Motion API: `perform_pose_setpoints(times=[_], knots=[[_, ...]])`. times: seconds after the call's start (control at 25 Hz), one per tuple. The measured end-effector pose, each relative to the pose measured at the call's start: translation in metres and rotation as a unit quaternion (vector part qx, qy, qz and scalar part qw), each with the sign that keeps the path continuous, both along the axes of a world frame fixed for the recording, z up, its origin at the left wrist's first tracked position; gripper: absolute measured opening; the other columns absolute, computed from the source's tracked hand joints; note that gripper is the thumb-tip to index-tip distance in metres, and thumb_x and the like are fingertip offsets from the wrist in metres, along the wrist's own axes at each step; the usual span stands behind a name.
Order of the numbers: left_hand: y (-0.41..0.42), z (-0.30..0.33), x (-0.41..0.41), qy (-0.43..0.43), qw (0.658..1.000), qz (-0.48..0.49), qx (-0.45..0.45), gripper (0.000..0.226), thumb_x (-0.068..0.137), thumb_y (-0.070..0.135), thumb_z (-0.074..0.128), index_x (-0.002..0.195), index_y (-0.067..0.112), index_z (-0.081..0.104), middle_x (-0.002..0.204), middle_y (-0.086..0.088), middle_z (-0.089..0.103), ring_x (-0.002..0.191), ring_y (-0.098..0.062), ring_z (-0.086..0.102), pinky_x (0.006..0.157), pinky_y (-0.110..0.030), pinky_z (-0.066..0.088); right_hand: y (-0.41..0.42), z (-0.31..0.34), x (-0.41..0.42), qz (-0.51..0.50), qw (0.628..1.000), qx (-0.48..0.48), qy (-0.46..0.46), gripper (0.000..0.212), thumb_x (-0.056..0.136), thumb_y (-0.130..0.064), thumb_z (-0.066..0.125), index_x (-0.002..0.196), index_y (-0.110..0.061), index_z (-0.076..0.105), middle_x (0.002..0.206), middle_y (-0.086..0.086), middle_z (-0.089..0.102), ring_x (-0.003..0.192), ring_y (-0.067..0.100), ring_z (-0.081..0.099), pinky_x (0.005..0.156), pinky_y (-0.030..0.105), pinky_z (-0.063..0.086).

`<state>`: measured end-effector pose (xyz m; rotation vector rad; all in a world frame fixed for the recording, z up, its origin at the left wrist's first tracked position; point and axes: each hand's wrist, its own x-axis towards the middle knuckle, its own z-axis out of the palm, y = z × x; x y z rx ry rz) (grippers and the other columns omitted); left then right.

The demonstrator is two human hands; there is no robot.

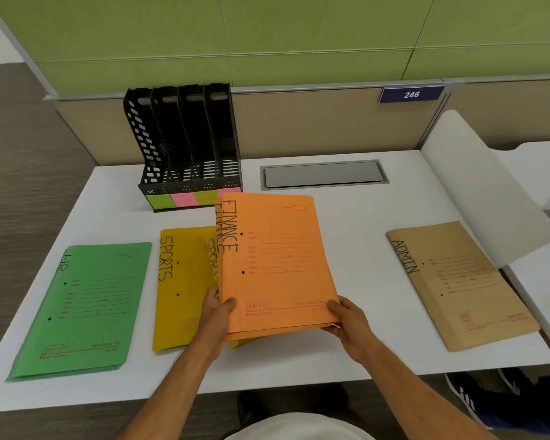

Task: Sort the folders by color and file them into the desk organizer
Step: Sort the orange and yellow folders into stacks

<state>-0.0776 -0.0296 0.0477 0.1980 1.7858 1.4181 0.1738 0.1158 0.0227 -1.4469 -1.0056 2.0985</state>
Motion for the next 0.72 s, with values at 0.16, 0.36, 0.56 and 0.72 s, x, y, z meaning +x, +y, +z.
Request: perform_pose_setpoints(times=[0.16, 0.36, 0.56, 0.72], knots=[[0.03, -0.001, 0.044, -0.007, 1.0, 0.005, 0.001, 0.04, 0.099, 0.001, 0.055, 0.135, 0.017, 0.048, 0.119, -0.005, 0.069, 0.101, -0.023, 0.07, 0.073, -0.036, 0.06, 0.037, 0.008, 0.045, 0.022, 0.999, 0.02, -0.024, 0.02, 0.098, -0.017, 0.056, 0.116, -0.01, 0.063, 0.112, 0.013, 0.073, 0.103, 0.032, 0.069, 0.087, 0.047, 0.058], [0.065, 0.002, 0.105, -0.022, 1.0, 0.007, 0.01, 0.037, 0.097, -0.002, 0.056, 0.128, 0.019, 0.05, 0.114, -0.003, 0.071, 0.097, -0.022, 0.07, 0.072, -0.034, 0.058, 0.072, 0.001, 0.102, 0.011, 0.999, 0.013, -0.034, 0.02, 0.099, -0.013, 0.055, 0.118, -0.009, 0.061, 0.112, 0.015, 0.072, 0.104, 0.034, 0.068, 0.087, 0.048, 0.058], [0.083, -0.005, 0.149, -0.035, 0.998, -0.043, -0.01, 0.033, 0.097, 0.009, 0.064, 0.125, 0.022, 0.056, 0.107, 0.0, 0.075, 0.095, -0.019, 0.073, 0.071, -0.03, 0.059, 0.093, -0.01, 0.151, -0.026, 0.998, -0.001, -0.05, 0.022, 0.099, -0.01, 0.054, 0.12, -0.007, 0.06, 0.114, 0.018, 0.07, 0.104, 0.035, 0.067, 0.077, 0.043, 0.059], [0.093, -0.014, 0.168, -0.047, 0.991, -0.112, -0.051, 0.026, 0.101, 0.011, 0.058, 0.124, 0.022, 0.063, 0.102, -0.003, 0.078, 0.085, -0.017, 0.075, 0.064, -0.029, 0.059, 0.096, -0.022, 0.18, -0.063, 0.995, -0.011, -0.07, 0.024, 0.099, -0.009, 0.052, 0.122, -0.008, 0.06, 0.113, 0.019, 0.07, 0.101, 0.034, 0.066, 0.07, 0.04, 0.058]])
